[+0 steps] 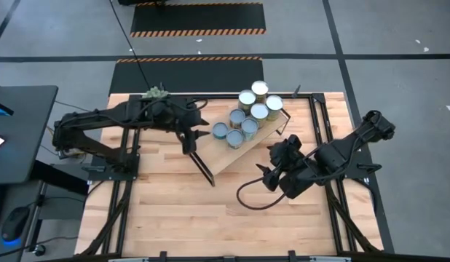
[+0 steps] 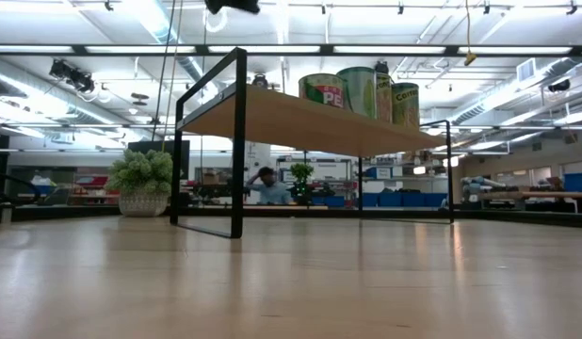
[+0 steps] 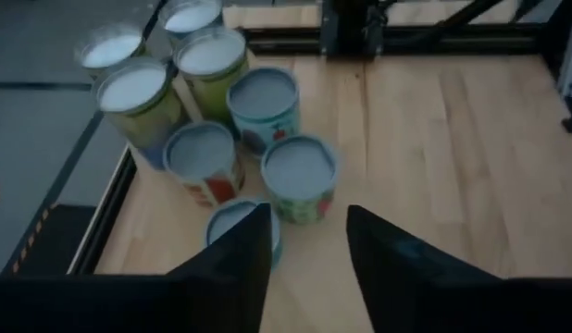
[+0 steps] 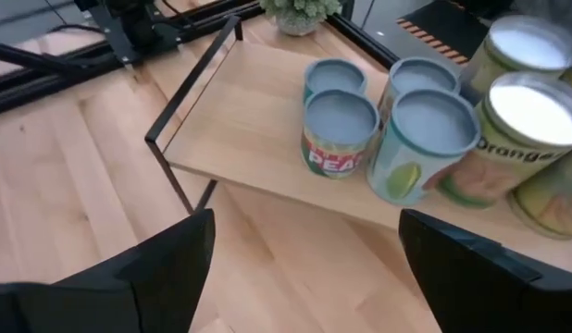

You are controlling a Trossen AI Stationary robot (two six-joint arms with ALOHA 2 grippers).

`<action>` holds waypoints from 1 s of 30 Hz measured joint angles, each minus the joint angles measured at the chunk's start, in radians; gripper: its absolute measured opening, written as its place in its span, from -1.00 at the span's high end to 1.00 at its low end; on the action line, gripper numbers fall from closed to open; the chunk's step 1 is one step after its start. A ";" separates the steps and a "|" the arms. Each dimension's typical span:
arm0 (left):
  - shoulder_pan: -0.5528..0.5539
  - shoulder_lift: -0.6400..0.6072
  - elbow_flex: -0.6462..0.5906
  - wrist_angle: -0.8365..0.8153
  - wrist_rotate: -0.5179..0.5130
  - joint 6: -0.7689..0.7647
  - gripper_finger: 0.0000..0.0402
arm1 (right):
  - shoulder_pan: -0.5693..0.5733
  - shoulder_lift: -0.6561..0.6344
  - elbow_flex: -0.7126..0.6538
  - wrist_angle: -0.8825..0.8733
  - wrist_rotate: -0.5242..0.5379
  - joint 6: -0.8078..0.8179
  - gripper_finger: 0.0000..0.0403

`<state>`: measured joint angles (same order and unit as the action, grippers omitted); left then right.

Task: Pick and place cans onto a shelf
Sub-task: Return to Home Position

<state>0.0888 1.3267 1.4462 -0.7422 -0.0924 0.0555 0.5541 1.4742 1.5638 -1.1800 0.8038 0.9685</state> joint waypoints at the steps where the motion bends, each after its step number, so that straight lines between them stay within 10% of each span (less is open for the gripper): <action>1: -0.006 -0.007 -0.001 0.007 0.000 0.000 0.29 | -0.001 -0.017 -0.028 0.026 -0.003 0.000 -0.73; 30: -0.065 -0.590 -0.727 0.503 -0.043 -0.402 0.74 | -0.080 -0.524 -0.741 0.872 -0.058 -0.119 -0.73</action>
<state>0.0238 0.7371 0.7193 -0.2388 -0.1352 -0.3462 0.4746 0.9504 0.8225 -0.3084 0.7460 0.8492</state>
